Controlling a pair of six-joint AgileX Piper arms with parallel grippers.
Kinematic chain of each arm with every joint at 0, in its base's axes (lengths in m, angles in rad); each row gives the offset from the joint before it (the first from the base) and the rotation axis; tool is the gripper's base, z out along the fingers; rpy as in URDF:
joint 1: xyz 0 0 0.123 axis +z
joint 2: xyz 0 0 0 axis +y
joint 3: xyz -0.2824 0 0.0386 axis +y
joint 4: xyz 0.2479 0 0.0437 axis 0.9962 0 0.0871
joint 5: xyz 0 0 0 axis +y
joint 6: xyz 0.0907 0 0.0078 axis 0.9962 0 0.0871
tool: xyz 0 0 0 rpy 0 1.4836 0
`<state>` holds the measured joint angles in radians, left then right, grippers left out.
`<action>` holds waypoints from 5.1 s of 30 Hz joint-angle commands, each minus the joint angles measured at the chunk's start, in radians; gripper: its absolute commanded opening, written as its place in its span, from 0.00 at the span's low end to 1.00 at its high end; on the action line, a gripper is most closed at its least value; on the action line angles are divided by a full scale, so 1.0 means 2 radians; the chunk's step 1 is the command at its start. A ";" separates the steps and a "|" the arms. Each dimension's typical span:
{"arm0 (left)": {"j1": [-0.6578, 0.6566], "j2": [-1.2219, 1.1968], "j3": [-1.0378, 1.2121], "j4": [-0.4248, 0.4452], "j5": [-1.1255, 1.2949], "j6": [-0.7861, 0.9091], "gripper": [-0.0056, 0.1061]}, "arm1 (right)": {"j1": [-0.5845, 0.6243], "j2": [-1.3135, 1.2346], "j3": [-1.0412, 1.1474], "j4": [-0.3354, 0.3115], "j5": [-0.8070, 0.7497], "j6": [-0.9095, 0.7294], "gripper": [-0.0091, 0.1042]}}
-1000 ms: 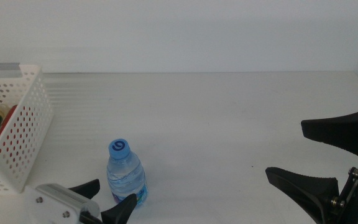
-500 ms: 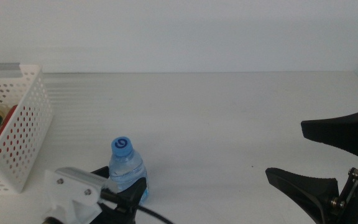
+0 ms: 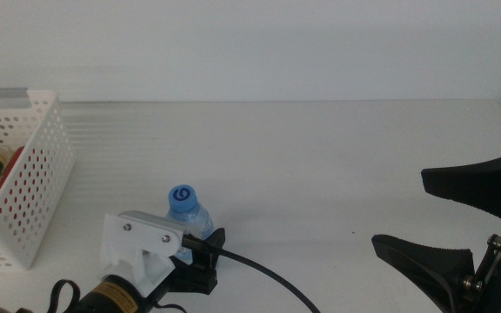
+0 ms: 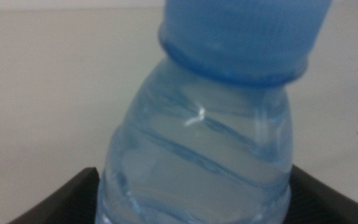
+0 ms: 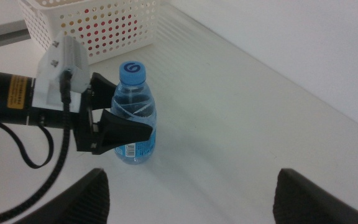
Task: Use arms to grab the bottles and put them into the dustbin to the left of the table.
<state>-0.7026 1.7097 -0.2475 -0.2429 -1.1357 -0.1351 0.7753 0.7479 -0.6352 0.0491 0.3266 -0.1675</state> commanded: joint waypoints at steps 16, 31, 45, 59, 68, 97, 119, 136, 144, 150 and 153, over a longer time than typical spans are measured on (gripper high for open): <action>-0.001 0.027 -0.035 -0.016 -0.090 0.058 0.54 | 0.000 -0.003 -0.014 -0.003 -0.033 -0.007 0.70; -0.001 -0.115 -0.036 -0.004 0.029 0.049 0.01 | 0.000 -0.003 -0.014 -0.003 -0.033 -0.007 0.70; -0.001 -0.225 -0.182 -0.159 0.339 0.250 0.01 | 0.000 -0.003 -0.014 -0.003 -0.033 -0.007 0.70; 0.104 -0.224 -0.283 -0.216 0.558 0.335 0.01 | 0.000 -0.003 -0.014 -0.003 -0.033 -0.007 0.70; 0.202 -0.220 -0.327 -0.028 0.700 0.188 0.01 | 0.000 -0.003 -0.014 -0.003 -0.033 -0.007 0.70; 0.455 -0.078 -0.657 0.066 1.076 0.167 0.01 | 0.000 -0.003 -0.014 -0.003 -0.033 -0.007 0.70; 0.513 0.064 -0.663 0.058 1.067 0.204 0.04 | 0.000 -0.003 -0.014 -0.003 -0.033 -0.007 0.70; 0.512 0.061 -0.664 0.062 1.061 0.217 0.86 | 0.000 -0.003 -0.014 -0.003 -0.033 -0.007 0.70; 0.512 -0.006 -0.652 0.032 1.067 0.209 0.86 | 0.000 -0.003 -0.014 -0.003 -0.033 -0.007 0.70; 0.502 -0.096 -0.582 -0.067 1.042 0.291 0.86 | 0.000 -0.003 -0.014 -0.003 -0.033 -0.007 0.70; 0.494 -0.141 -0.540 -0.113 1.001 0.319 0.86 | 0.000 -0.003 -0.014 -0.003 -0.033 -0.007 0.70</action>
<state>0.2973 1.5125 -1.3433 -0.3735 0.9443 0.4605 0.7764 0.7479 -0.6352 0.0491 0.3295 -0.1675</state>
